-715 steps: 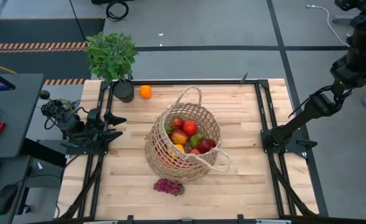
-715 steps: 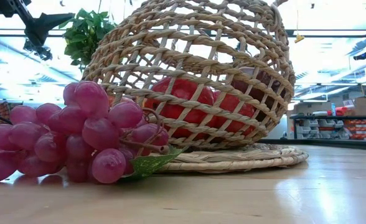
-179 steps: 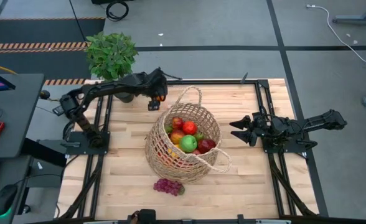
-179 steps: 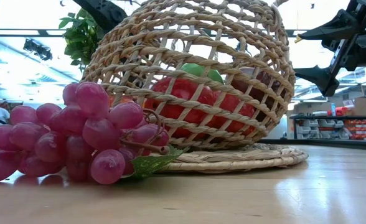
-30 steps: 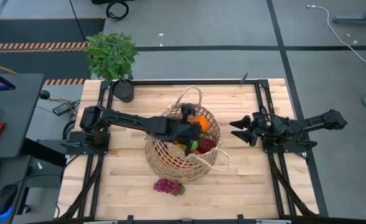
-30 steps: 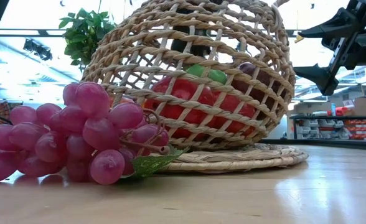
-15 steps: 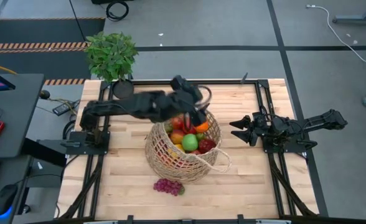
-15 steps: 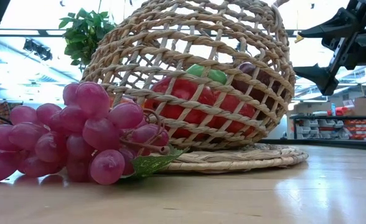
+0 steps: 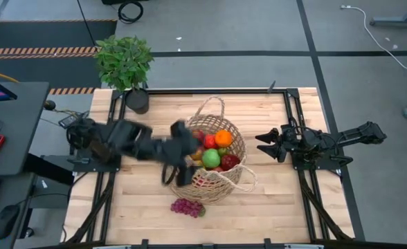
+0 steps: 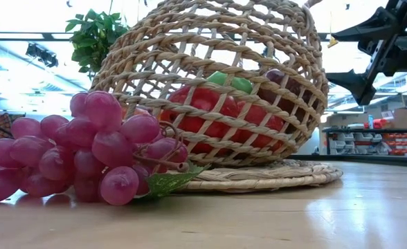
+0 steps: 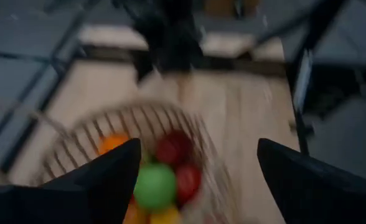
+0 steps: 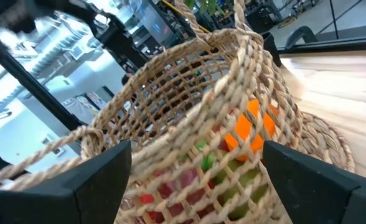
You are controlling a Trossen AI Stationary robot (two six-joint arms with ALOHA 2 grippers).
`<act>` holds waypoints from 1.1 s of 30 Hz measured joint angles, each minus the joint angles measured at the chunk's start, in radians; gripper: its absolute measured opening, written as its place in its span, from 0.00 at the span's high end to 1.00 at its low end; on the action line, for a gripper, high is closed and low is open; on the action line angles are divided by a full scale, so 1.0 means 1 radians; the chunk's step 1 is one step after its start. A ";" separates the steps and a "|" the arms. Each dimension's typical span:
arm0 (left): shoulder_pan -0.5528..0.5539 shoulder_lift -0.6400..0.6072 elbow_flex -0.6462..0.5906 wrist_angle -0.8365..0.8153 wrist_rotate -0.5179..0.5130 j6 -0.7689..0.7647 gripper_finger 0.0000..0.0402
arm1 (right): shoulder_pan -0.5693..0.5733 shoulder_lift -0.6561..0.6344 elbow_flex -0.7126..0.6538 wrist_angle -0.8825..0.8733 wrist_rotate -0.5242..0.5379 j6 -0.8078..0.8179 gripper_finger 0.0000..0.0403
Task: Build produce basket
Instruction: Put the grapes into the basket
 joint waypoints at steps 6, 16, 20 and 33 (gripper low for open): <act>-0.165 0.001 -0.136 -0.114 0.007 -0.135 0.25 | 0.000 0.006 0.000 0.012 0.000 0.000 0.09; -0.398 -0.003 -0.564 0.120 0.066 -0.304 0.33 | 0.000 0.009 0.000 0.012 0.000 0.000 0.09; -0.412 -0.004 -0.701 0.364 0.143 -0.323 0.37 | 0.000 0.009 0.000 0.012 0.000 0.000 0.09; -0.360 -0.006 -1.013 0.614 0.114 -0.255 0.36 | 0.000 0.009 0.000 0.012 0.000 0.000 0.09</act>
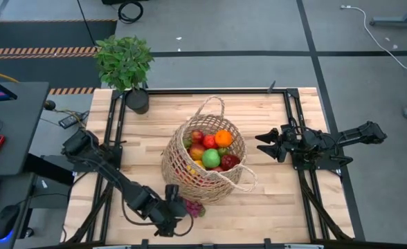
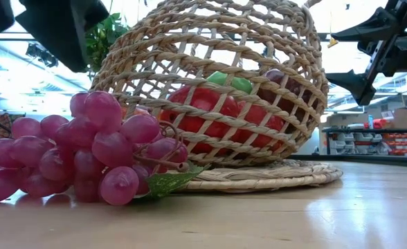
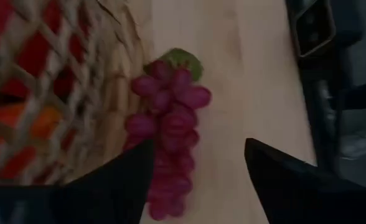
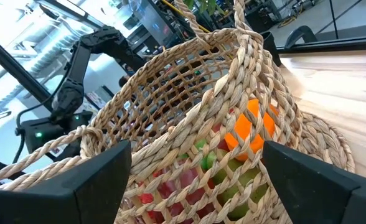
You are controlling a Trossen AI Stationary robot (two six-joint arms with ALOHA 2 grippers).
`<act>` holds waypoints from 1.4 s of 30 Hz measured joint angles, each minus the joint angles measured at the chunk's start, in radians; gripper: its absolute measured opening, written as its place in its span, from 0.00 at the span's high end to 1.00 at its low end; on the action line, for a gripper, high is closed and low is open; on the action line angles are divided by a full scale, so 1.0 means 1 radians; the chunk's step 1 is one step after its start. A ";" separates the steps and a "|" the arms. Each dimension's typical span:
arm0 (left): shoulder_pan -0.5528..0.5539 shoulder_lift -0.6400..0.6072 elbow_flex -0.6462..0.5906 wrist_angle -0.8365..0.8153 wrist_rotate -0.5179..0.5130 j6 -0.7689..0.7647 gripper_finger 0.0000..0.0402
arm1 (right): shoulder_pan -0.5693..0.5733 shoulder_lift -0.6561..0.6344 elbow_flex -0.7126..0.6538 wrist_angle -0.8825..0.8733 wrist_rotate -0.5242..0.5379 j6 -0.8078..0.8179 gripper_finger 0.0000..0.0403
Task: Build produce basket
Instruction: Put the grapes into the basket
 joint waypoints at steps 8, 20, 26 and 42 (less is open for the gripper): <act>-0.004 0.015 -0.008 0.048 -0.036 0.181 0.21 | 0.000 0.000 0.000 0.000 0.000 0.000 0.09; 0.002 0.148 -0.008 0.091 -0.060 0.347 0.23 | 0.000 0.000 0.000 0.000 0.000 0.000 0.09; 0.000 0.161 -0.008 0.070 -0.157 0.343 0.23 | 0.000 0.000 0.000 0.000 0.000 0.000 0.09; 0.055 0.161 -0.007 0.057 -0.124 0.342 0.40 | 0.000 0.000 0.000 0.000 0.000 0.000 0.09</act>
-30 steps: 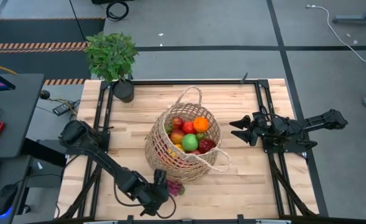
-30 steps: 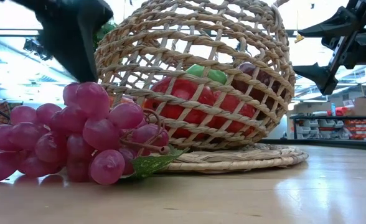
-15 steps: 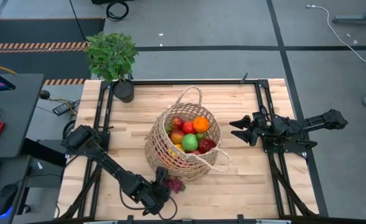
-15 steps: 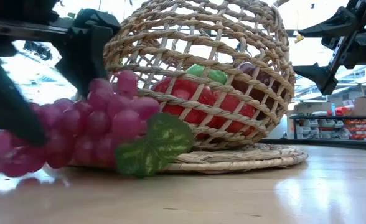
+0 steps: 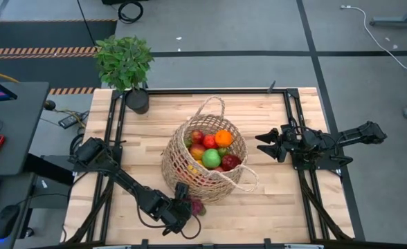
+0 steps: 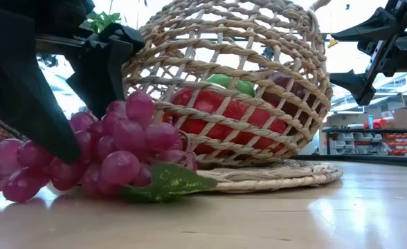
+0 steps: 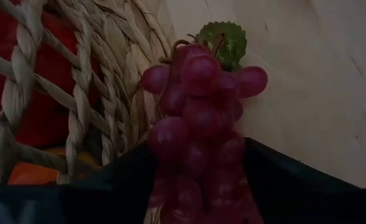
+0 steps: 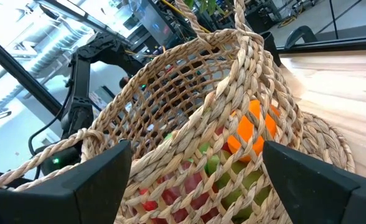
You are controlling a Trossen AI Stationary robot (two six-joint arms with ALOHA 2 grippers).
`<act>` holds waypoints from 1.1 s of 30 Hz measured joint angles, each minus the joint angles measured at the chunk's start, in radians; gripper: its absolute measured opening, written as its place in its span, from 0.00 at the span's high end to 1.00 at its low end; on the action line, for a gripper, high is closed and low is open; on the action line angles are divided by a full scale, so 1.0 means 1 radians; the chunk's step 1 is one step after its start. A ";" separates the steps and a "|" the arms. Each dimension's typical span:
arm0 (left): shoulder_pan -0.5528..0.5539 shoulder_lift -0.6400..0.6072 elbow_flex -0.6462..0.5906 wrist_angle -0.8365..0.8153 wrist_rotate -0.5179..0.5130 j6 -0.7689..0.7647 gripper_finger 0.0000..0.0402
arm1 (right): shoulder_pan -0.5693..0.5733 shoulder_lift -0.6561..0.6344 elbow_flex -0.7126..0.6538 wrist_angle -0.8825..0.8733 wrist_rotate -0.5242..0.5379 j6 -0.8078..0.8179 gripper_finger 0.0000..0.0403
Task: Build produce basket
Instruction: Put the grapes into the basket
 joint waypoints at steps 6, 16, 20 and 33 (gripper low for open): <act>-0.007 0.000 0.000 -0.002 0.013 -0.035 0.55 | 0.000 0.000 0.000 0.000 0.000 0.000 0.09; -0.026 0.000 0.000 -0.004 0.007 -0.106 0.71 | 0.000 0.000 0.000 0.000 0.000 0.000 0.09; -0.030 -0.001 0.000 -0.009 0.007 -0.130 0.73 | 0.000 0.000 0.000 0.000 0.000 0.000 0.09; -0.037 -0.052 -0.002 -0.071 0.018 -0.143 0.81 | 0.000 0.000 0.000 0.000 0.000 0.000 0.09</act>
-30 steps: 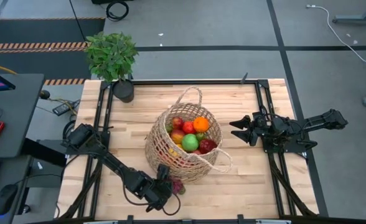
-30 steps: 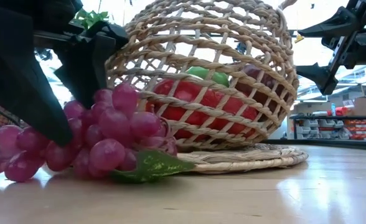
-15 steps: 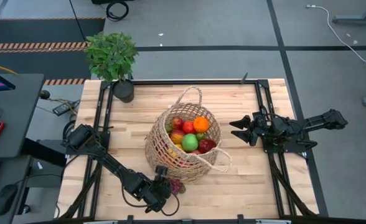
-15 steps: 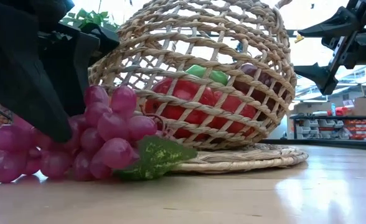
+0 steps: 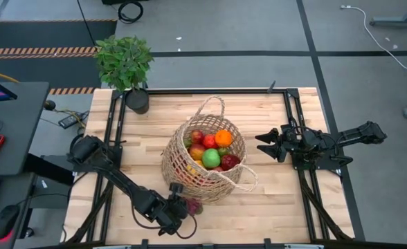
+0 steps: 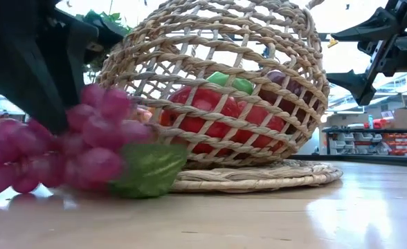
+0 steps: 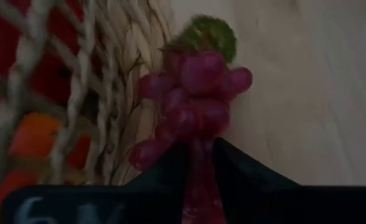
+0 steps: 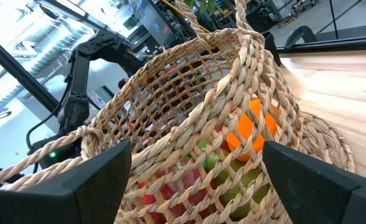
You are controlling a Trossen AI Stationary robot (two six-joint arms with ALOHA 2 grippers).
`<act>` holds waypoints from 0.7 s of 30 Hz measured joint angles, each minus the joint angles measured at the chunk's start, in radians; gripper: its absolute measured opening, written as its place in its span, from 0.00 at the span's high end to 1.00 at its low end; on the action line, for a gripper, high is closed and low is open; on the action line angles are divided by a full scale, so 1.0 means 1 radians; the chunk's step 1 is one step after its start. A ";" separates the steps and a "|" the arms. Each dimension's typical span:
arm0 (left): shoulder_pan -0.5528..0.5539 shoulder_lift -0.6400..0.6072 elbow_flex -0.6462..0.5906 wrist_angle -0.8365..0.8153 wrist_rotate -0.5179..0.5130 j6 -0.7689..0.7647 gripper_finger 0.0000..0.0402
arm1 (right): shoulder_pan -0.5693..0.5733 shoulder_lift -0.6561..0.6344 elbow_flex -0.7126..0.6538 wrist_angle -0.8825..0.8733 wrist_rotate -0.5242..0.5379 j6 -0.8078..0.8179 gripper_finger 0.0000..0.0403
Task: Build produce basket
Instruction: Put the grapes into the basket
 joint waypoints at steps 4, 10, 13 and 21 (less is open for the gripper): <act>-0.005 -0.040 0.000 -0.033 -0.001 -0.015 0.82 | 0.000 0.000 0.000 0.000 0.000 0.000 0.09; -0.005 -0.104 0.000 -0.054 -0.010 -0.015 0.84 | 0.000 0.000 0.000 0.000 0.000 0.000 0.09; -0.005 -0.138 0.000 -0.055 -0.011 -0.016 0.85 | 0.000 0.000 0.000 0.000 0.000 0.000 0.09; -0.005 -0.277 0.000 -0.053 -0.033 -0.016 0.86 | 0.000 0.000 0.000 0.000 0.000 0.000 0.09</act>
